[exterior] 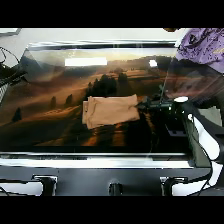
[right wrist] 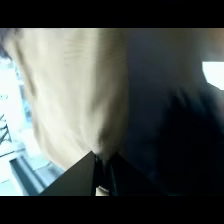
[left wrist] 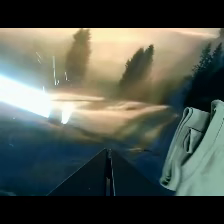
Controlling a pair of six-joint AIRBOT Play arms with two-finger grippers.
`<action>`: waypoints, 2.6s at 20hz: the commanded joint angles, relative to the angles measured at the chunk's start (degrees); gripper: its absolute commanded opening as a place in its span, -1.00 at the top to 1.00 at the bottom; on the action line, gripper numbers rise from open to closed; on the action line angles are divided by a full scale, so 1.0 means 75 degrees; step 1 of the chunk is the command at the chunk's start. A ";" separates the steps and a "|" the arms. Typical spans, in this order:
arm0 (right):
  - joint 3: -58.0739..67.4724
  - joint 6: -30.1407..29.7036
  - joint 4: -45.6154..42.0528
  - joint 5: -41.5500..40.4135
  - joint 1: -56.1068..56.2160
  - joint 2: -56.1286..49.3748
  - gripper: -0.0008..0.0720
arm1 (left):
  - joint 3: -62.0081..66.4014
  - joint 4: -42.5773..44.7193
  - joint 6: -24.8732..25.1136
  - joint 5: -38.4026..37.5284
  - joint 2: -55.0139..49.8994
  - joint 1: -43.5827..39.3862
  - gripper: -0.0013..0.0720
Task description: Fold the clothes and pants, and hang the long-sleeved shirts on hangers.
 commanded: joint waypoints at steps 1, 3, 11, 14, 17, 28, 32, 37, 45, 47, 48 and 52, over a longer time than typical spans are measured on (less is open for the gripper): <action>0.1457 0.1166 -0.1279 -0.0408 0.0035 0.0085 0.90 | -0.0015 0.0000 0.0003 -0.0015 -0.0012 0.0000 0.92; 0.2331 0.1871 -0.2279 -0.0638 0.0035 0.0082 0.90 | -0.0015 0.0000 0.0000 -0.0015 -0.0012 0.0003 0.92; 0.3928 0.3279 -0.3258 -0.0708 -0.1606 0.0082 0.90 | -0.0015 0.0000 0.0000 -0.0012 -0.0047 0.0000 0.92; 0.4255 0.3675 -0.3372 -0.0484 -0.2442 0.0082 0.90 | -0.0015 0.0000 0.0000 -0.0015 -0.0047 0.0003 0.92; 0.4642 0.4179 -0.3707 -0.0122 -0.3083 0.0099 0.90 | -0.0015 -0.0012 -0.0029 -0.0020 -0.0047 0.0000 0.92; 0.5313 0.7102 -0.6945 0.1180 -0.3742 0.1096 0.90 | -0.0015 -0.0061 -0.0023 -0.0391 -0.0047 -0.0015 0.92; 0.5313 0.8113 -0.8236 0.1408 -0.3742 0.1597 0.90 | -0.0015 -0.0090 -0.0023 -0.0562 -0.0044 -0.0015 0.92; 0.5313 0.8833 -0.9614 0.1999 -0.3742 0.1970 0.90 | -0.0015 -0.0472 -0.0017 -0.0560 -0.0044 -0.0017 0.92; 0.5304 0.8915 -1.0757 0.3963 -0.3739 0.2043 0.90 | -0.0015 -0.0466 0.0009 -0.0557 -0.0044 -0.0047 0.92; 0.5170 0.8932 -1.0818 0.4421 -0.3733 0.2087 0.90 | -0.0015 -0.0466 0.0009 -0.0557 -0.0044 -0.0047 0.92; 0.4899 0.8932 -1.0864 0.4520 -0.3698 0.2189 0.90 | -0.0015 -0.0466 0.0012 -0.0557 -0.0044 -0.0047 0.92; 0.2885 0.8935 -1.1421 0.4377 -0.3649 0.3010 0.90 | -0.0015 -0.0466 0.0067 -0.0557 -0.0044 -0.0047 0.92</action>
